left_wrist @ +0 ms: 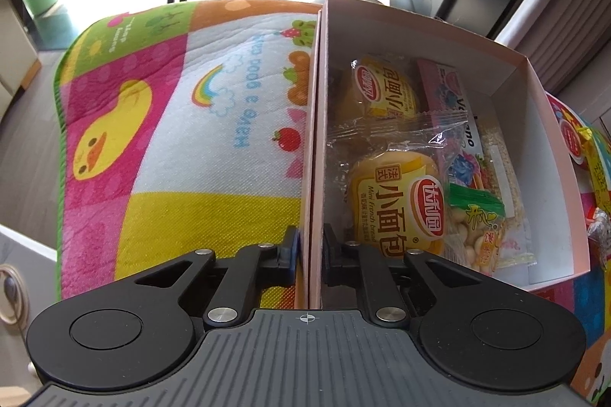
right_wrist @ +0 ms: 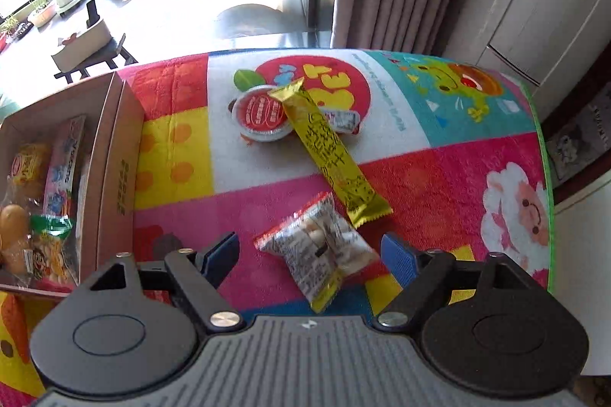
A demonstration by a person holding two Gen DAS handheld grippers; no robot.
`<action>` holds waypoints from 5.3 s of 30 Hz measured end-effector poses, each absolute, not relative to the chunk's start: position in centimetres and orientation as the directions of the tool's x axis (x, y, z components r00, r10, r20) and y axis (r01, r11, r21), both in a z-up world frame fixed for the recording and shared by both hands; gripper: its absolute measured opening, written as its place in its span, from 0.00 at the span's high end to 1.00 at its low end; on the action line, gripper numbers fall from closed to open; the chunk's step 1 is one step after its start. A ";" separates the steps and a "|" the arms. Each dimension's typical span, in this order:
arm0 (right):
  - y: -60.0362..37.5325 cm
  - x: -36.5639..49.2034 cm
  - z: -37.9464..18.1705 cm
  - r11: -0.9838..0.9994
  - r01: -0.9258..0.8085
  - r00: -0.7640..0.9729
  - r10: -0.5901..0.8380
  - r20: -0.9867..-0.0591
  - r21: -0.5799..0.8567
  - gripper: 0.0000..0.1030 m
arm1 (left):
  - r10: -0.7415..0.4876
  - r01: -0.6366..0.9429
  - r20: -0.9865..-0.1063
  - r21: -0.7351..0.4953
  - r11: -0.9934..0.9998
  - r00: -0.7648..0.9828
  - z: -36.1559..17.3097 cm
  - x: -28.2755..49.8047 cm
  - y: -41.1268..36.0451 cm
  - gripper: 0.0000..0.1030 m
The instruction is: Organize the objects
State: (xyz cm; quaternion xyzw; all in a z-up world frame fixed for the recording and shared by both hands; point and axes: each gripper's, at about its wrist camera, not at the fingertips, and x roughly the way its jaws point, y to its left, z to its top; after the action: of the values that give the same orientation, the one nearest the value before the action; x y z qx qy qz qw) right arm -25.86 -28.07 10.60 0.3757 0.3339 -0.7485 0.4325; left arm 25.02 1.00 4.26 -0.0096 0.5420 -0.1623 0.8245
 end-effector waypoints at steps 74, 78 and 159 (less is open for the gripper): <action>-23.4 -14.5 8.1 -0.386 0.917 -0.194 -0.204 -0.959 -0.104 0.51 | -0.326 0.320 -0.892 -0.224 0.921 0.314 4.4 25.1 1.7 0.87; -22.9 -10.1 9.5 -0.343 0.936 -0.155 -0.186 -0.970 -0.084 0.51 | -0.342 0.329 -0.891 -0.240 0.913 0.299 4.2 25.4 1.9 0.85; -37.2 -27.9 9.8 -0.215 0.971 -0.178 -0.383 -0.907 -0.100 0.41 | -0.306 0.227 -0.887 -0.238 0.944 0.344 3.9 25.3 1.9 0.88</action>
State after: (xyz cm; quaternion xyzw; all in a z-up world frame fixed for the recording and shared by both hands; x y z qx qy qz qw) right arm -27.87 -37.21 9.76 0.3961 0.3716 -0.6714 0.5042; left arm 25.29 1.93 3.91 -0.0360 0.5489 -0.1627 0.8191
